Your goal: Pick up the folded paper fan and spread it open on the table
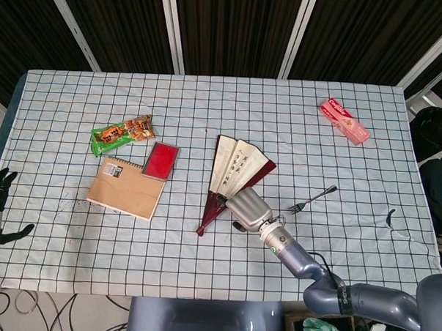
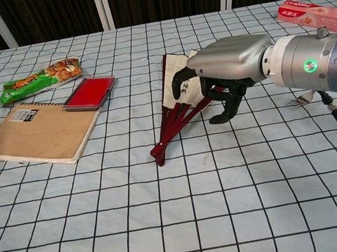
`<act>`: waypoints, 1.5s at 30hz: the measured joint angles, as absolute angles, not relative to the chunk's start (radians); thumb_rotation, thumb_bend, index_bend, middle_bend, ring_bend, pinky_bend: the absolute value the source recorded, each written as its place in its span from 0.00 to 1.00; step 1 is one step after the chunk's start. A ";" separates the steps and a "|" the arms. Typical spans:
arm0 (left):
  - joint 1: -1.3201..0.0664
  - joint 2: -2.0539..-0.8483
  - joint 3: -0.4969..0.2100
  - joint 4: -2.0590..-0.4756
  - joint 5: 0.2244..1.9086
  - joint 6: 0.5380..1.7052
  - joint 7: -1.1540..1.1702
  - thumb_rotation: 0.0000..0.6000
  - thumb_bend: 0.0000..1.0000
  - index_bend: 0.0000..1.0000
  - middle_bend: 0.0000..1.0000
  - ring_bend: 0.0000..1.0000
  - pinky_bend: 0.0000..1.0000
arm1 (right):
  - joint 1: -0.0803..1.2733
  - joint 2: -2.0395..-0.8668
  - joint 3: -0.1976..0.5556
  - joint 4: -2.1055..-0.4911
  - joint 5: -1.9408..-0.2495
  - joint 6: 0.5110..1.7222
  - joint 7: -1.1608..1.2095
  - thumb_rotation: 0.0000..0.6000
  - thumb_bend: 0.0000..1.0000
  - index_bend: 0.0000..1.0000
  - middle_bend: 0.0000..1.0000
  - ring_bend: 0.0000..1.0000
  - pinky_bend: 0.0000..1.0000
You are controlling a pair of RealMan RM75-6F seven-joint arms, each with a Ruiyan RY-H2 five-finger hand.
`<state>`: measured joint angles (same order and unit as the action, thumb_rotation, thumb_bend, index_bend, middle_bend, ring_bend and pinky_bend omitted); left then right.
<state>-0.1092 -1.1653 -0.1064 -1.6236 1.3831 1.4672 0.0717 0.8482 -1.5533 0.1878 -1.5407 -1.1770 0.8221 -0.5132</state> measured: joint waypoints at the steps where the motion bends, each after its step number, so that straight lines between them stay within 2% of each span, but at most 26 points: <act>1: -0.109 -1.165 -0.107 -1.624 1.382 1.466 0.071 1.00 0.00 0.00 0.00 0.00 0.00 | 0.850 -1.562 0.186 -1.533 -1.177 0.824 -0.513 1.00 0.25 0.31 0.84 0.90 0.85; 11: -0.111 -1.158 -0.110 -1.627 1.370 1.456 0.051 1.00 0.00 0.00 0.00 0.00 0.00 | 0.867 -1.646 0.181 -1.432 -1.158 0.842 -0.499 1.00 0.26 0.35 0.84 0.90 0.85; 21: -0.113 -1.154 -0.112 -1.635 1.361 1.448 0.045 1.00 0.00 0.00 0.00 0.00 0.00 | 0.873 -1.662 0.175 -1.396 -1.124 0.848 -0.493 1.00 0.26 0.40 0.84 0.90 0.85; 45: -0.115 -1.152 -0.115 -1.638 1.350 1.444 0.036 1.00 0.00 0.00 0.00 0.00 0.00 | 0.890 -1.703 0.175 -1.357 -1.108 0.873 -0.496 1.00 0.26 0.40 0.84 0.90 0.84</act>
